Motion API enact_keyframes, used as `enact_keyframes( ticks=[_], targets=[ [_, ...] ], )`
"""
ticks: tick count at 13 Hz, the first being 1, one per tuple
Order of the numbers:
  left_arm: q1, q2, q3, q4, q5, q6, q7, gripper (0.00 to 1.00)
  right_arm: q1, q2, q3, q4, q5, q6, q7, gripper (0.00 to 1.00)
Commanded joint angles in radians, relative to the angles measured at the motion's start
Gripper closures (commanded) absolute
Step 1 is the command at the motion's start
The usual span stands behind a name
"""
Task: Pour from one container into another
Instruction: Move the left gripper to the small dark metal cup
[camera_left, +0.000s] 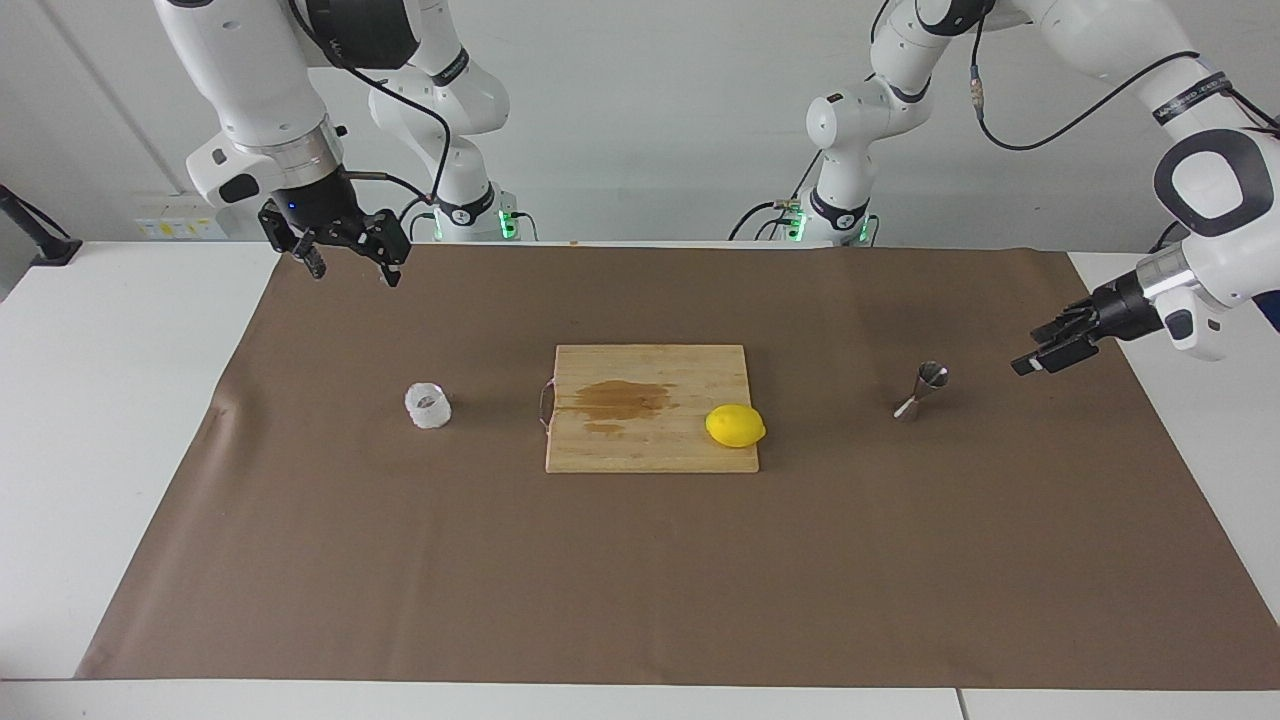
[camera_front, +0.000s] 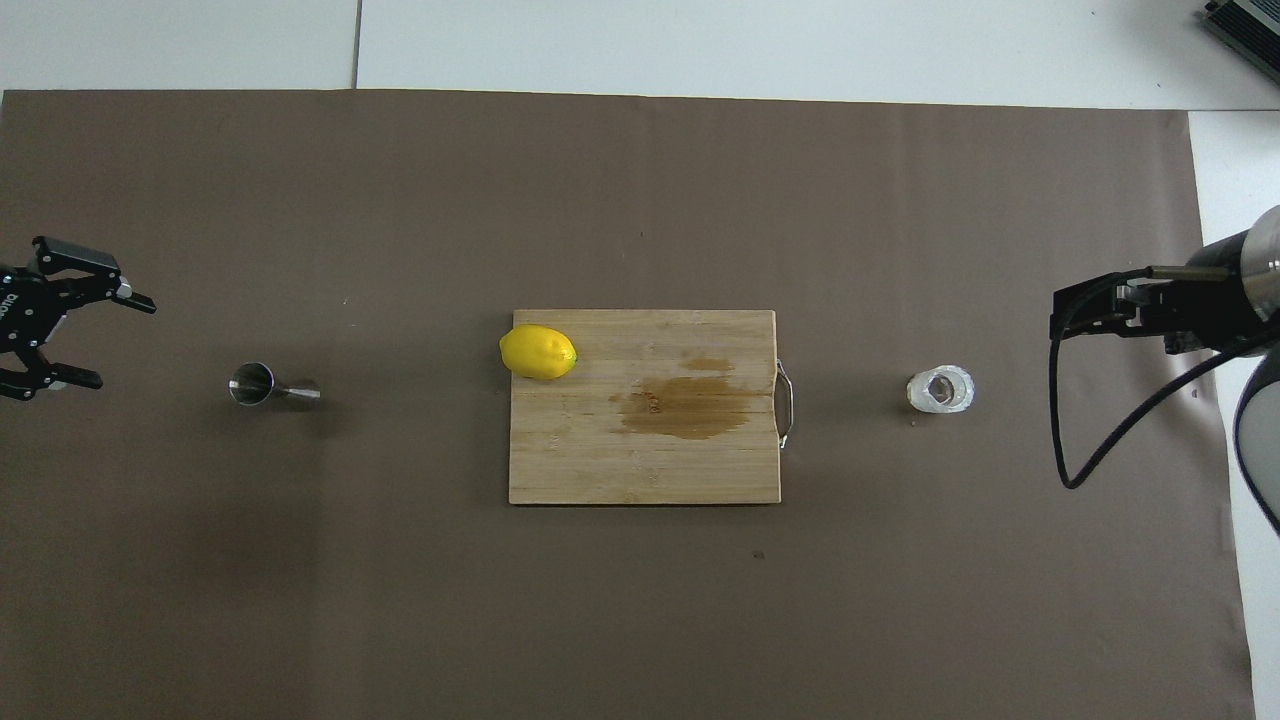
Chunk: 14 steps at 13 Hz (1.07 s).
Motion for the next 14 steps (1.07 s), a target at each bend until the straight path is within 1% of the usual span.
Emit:
enact_keyframes(
  ticks=[1, 4, 6, 7, 9, 11, 14],
  targets=[
    [0.020, 0.019, -0.010, -0.053, -0.063, -0.011, -0.084, 0.00, -0.010, 0.004, 0.005, 0.010, 0.007, -0.016, -0.025, 0.00],
    [0.024, 0.021, -0.010, -0.111, -0.110, 0.004, -0.139, 0.00, -0.010, 0.004, 0.005, 0.010, 0.007, -0.014, -0.025, 0.00],
    [0.052, 0.019, -0.010, -0.155, -0.185, 0.042, -0.197, 0.00, -0.010, 0.004, 0.005, 0.010, 0.007, -0.014, -0.025, 0.00],
    [0.061, 0.018, -0.010, -0.175, -0.198, 0.061, -0.219, 0.00, -0.010, 0.004, 0.005, 0.010, 0.007, -0.014, -0.025, 0.00],
    [0.052, 0.013, -0.010, -0.205, -0.198, 0.084, -0.230, 0.00, -0.010, 0.004, 0.005, 0.010, 0.007, -0.014, -0.025, 0.00],
    [0.043, 0.002, -0.010, -0.238, -0.204, 0.133, -0.260, 0.00, -0.010, 0.004, 0.005, 0.010, 0.007, -0.014, -0.025, 0.00],
    [0.040, 0.002, -0.010, -0.260, -0.215, 0.153, -0.270, 0.00, -0.010, 0.004, 0.005, 0.010, 0.007, -0.016, -0.025, 0.00]
  ],
)
